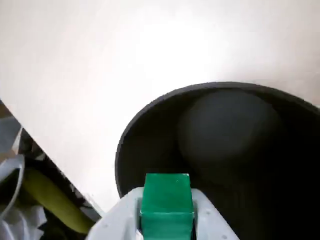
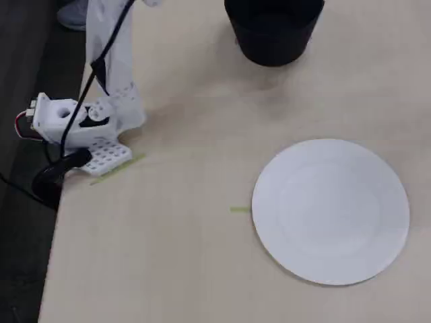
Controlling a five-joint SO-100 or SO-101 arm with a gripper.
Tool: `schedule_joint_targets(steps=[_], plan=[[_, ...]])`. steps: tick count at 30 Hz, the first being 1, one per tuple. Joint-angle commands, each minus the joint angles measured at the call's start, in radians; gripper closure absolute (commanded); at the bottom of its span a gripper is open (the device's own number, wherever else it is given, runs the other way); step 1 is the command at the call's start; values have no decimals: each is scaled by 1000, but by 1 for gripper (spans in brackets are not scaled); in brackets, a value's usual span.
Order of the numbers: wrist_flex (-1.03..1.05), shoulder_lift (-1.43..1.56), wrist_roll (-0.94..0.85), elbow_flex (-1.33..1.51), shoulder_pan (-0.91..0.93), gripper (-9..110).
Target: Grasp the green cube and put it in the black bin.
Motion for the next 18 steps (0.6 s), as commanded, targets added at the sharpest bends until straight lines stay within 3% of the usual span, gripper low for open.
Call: schedule_joint_targets(steps=[1, 4, 7, 11, 18], plan=[[20, 14, 2, -5, -6, 69], [25, 14, 23, -5, -8, 71], [31, 17, 34, -14, -9, 102], [109, 77, 117, -15, 63, 102], [117, 543, 124, 235, 454, 102]])
